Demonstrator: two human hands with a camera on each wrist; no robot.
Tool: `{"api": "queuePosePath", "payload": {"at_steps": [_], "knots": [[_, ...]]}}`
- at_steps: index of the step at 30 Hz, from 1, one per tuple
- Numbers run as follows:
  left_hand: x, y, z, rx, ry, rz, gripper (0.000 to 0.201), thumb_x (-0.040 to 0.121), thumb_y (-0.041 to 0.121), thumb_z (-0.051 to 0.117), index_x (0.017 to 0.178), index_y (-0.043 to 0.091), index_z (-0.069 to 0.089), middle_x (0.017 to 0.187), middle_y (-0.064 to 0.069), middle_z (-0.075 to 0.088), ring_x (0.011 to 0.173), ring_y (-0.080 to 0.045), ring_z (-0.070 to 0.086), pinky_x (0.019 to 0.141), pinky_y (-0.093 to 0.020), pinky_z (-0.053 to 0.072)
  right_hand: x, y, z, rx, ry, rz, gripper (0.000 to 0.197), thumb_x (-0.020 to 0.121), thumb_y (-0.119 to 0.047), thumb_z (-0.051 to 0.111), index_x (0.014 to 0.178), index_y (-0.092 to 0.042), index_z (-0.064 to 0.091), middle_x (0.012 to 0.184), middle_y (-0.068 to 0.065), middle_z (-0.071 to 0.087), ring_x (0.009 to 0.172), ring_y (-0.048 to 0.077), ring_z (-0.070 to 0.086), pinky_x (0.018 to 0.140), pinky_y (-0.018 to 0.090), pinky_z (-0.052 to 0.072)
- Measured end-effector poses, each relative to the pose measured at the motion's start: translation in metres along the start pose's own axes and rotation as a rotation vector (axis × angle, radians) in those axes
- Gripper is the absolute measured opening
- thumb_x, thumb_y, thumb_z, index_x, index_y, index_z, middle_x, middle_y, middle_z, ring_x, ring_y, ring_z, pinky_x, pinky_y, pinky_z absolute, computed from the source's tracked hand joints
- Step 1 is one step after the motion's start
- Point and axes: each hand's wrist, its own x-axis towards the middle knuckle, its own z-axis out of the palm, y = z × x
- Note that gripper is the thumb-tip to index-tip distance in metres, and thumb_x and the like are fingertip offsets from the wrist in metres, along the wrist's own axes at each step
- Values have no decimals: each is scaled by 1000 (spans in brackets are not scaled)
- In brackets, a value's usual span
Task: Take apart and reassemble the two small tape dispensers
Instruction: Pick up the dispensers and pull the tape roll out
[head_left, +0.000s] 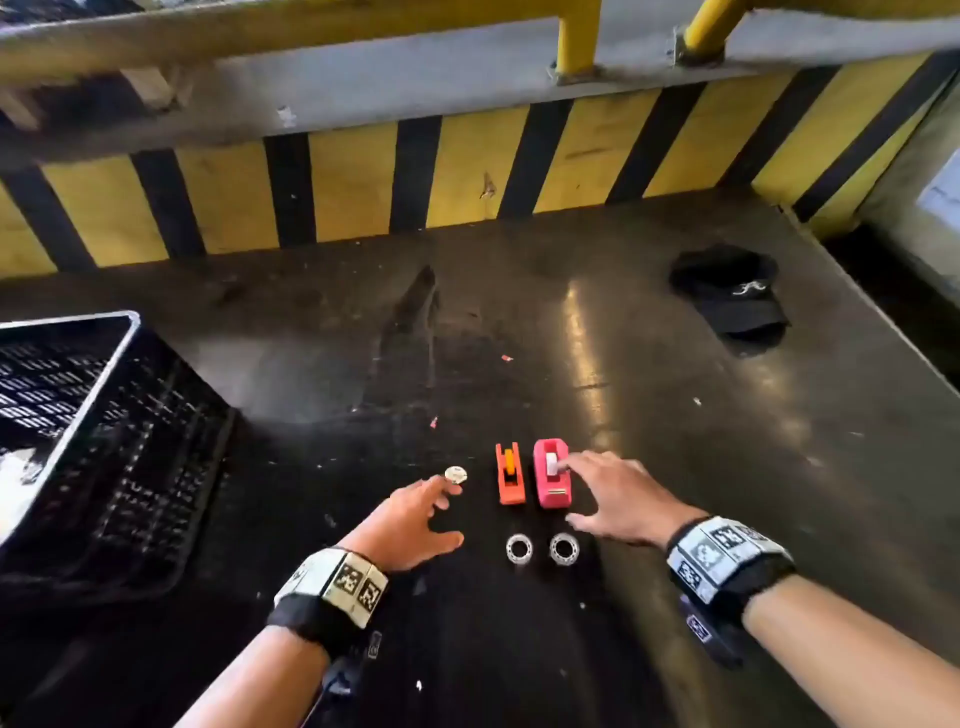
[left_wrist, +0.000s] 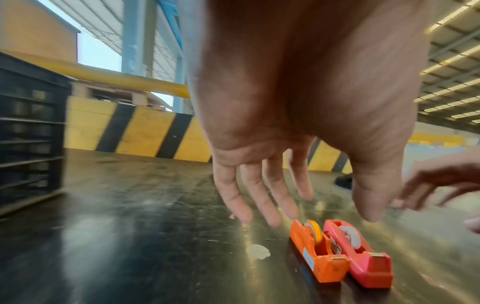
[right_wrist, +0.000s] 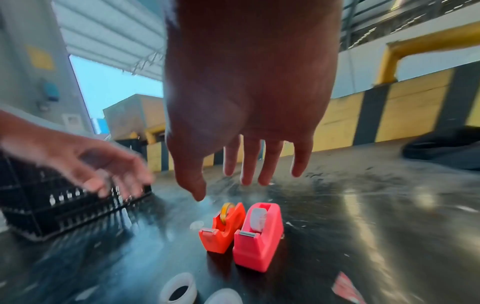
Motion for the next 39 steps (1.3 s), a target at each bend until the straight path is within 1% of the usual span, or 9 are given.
{"api": "queuePosePath", "payload": {"at_steps": [3,7,9,14,19,23,26,30,39], "knots": [[41,12,0,64,-22,43,83,79,32,83,151,24,42,140,-2,55,130,-17,56,111,-27,43,40,-12,6,-117,-65,-25,95,75,-54,77,155,-29,33,158,-6,40,144,23,37,117,47,29],[90,6,15,193,-79,-30,107,72,40,86,160,28,25,153,-5,45,137,-30,49,112,-48,46,82,-14,23,-221,-141,-25,115,68,-62,82,159,-24,23,165,-3,28,153,26,20,123,64,11],[108,-1,23,247,-96,-40,115,70,43,88,161,27,20,158,-6,40,138,-34,47,110,-53,47,97,-13,29,-237,-157,-16,121,65,-67,82,160,-21,23,165,-2,27,155,28,17,122,68,5],[131,-5,41,322,-117,-34,121,70,47,88,163,25,13,167,-2,28,148,-34,36,114,-60,40,117,-12,44,-295,-170,-25,124,60,-72,81,158,-19,27,162,2,34,154,29,22,118,73,-5],[135,-6,46,269,-93,-17,117,71,43,88,162,24,18,165,-1,34,147,-33,37,116,-60,38,118,-10,51,-195,-75,-70,108,62,-63,78,151,-17,38,149,1,50,146,23,38,119,71,-9],[127,-10,38,127,1,74,114,68,38,91,159,24,24,163,-2,39,145,-31,43,118,-52,40,109,-4,48,-4,11,-91,109,61,-62,78,151,-19,35,149,2,50,148,23,37,123,64,-8],[121,-8,28,89,-8,113,115,69,34,92,159,29,21,161,-2,42,141,-24,49,119,-47,40,104,-5,45,51,40,-115,111,61,-62,77,152,-18,32,152,3,49,150,24,35,125,62,-2],[115,-5,20,92,-54,115,111,70,34,92,158,30,24,155,-2,48,133,-19,54,117,-42,40,98,-11,44,91,52,-137,107,60,-61,78,149,-19,36,147,1,53,144,22,42,126,59,5],[111,-12,16,40,-22,95,104,69,32,92,151,29,27,141,-2,56,119,-17,62,109,-37,45,98,-10,37,155,31,-114,107,55,-59,82,145,-22,36,141,0,56,137,20,49,128,48,14]]}}
